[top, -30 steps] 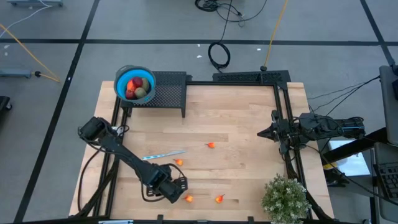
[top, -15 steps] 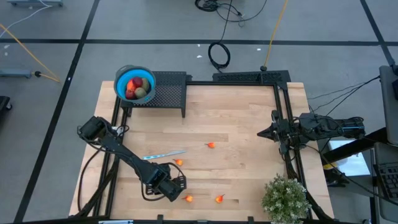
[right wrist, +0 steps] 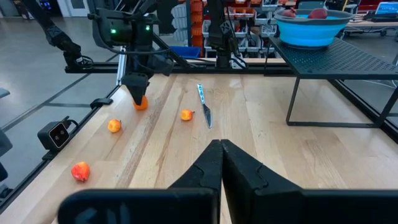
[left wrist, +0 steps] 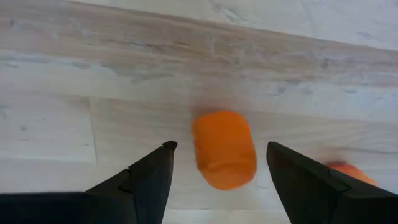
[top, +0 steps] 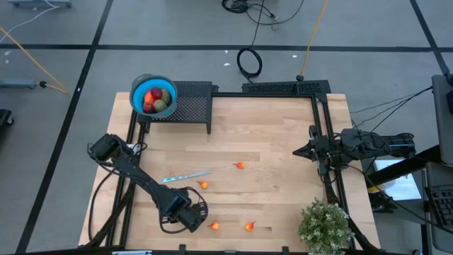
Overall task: Pick & Place Fruit
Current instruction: Put the tangerine into the blue strainer bowl on the shelf
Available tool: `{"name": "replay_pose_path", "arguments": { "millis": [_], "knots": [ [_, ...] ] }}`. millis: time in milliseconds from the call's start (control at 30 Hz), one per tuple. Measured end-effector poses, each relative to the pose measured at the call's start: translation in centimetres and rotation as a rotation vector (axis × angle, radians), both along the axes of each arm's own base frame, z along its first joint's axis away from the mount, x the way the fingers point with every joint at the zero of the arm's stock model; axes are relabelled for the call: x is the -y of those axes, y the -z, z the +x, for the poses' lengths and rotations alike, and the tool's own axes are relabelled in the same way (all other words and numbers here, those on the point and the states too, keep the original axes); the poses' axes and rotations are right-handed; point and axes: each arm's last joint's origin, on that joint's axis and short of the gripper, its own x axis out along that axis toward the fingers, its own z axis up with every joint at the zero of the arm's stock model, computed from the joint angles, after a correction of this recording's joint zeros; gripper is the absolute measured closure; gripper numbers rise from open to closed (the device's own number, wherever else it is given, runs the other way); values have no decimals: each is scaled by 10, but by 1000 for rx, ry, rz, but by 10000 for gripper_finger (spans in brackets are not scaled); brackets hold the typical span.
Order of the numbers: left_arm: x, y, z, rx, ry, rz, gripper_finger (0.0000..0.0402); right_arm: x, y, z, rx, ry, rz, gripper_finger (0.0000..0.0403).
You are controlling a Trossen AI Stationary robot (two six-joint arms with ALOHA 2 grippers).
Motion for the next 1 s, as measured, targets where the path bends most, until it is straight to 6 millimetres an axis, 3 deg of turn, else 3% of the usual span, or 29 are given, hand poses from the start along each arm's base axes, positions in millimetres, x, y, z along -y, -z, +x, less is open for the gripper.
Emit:
{"name": "replay_pose_path", "arguments": {
  "millis": [233,500,1000],
  "knots": [
    [3,1,-1,0,5,-1,143,0,0,0,0,0,0,403],
    [10,25,8,-22,20,-34,159,0,-1,0,8,1,4,403],
    [11,25,9,2,16,-16,239,0,-2,0,19,6,32,403]
  ]
}}
